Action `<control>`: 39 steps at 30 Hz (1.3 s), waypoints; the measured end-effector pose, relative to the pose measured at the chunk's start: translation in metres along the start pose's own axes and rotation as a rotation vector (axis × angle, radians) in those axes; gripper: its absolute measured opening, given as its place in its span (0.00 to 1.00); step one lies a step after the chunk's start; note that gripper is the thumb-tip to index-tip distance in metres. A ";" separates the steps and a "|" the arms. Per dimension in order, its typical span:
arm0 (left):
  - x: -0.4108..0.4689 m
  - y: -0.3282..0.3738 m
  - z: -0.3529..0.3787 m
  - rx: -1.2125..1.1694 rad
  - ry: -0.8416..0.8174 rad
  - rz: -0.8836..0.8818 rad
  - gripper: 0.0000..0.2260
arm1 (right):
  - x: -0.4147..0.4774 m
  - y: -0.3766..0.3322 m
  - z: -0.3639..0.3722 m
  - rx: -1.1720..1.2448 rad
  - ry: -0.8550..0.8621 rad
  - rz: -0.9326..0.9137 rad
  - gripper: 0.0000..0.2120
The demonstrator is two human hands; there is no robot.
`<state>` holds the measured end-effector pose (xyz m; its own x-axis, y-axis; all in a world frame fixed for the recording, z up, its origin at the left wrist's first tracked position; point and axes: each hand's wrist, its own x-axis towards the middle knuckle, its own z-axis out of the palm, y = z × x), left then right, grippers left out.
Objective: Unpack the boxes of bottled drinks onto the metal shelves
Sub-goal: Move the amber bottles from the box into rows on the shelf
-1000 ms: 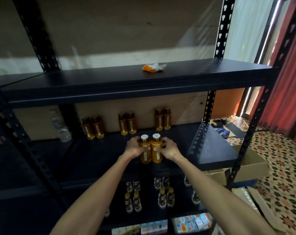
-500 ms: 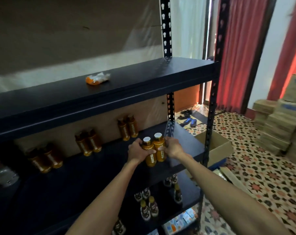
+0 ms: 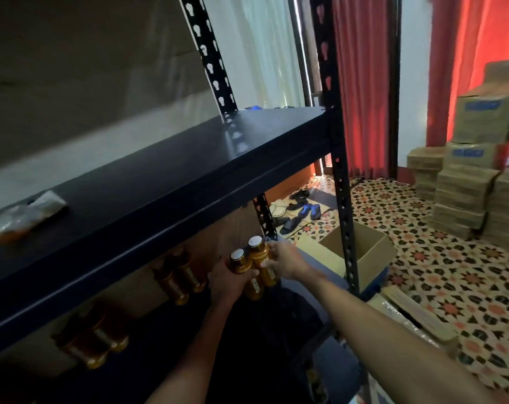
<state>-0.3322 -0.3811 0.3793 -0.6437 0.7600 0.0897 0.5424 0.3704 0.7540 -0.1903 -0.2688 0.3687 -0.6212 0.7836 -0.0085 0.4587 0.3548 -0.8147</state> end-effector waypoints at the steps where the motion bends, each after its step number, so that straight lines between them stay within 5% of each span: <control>1: 0.012 0.000 0.003 0.020 -0.005 -0.004 0.34 | 0.012 0.004 0.002 0.004 0.013 -0.010 0.17; 7: 0.077 -0.002 0.019 -0.114 -0.091 -0.212 0.47 | 0.072 0.010 0.007 0.058 0.076 0.006 0.25; 11: 0.115 -0.003 0.032 -0.264 0.052 -0.144 0.39 | 0.101 0.011 0.008 0.098 0.070 0.030 0.26; 18: 0.146 -0.017 0.029 -0.286 0.000 -0.069 0.31 | 0.131 0.010 0.013 0.114 0.056 0.030 0.25; 23: 0.189 -0.061 0.049 -0.311 0.055 -0.089 0.50 | 0.136 0.010 0.017 0.148 0.066 0.025 0.24; 28: 0.144 -0.016 0.039 -0.289 0.099 -0.066 0.38 | 0.134 0.013 0.020 0.224 0.035 0.046 0.33; 32: 0.128 -0.016 0.043 -0.224 0.122 -0.104 0.42 | 0.118 0.024 0.033 0.146 0.038 0.070 0.50; 35: 0.103 -0.026 0.039 0.058 0.044 -0.200 0.46 | 0.102 0.036 0.038 0.159 0.069 0.036 0.50; 39: 0.055 -0.044 0.028 0.225 0.095 -0.112 0.35 | 0.072 0.042 0.043 0.189 0.123 0.019 0.48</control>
<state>-0.3759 -0.3406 0.3330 -0.7486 0.6579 0.0828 0.5644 0.5666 0.6004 -0.2431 -0.2193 0.3094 -0.5259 0.8497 0.0367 0.3354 0.2468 -0.9091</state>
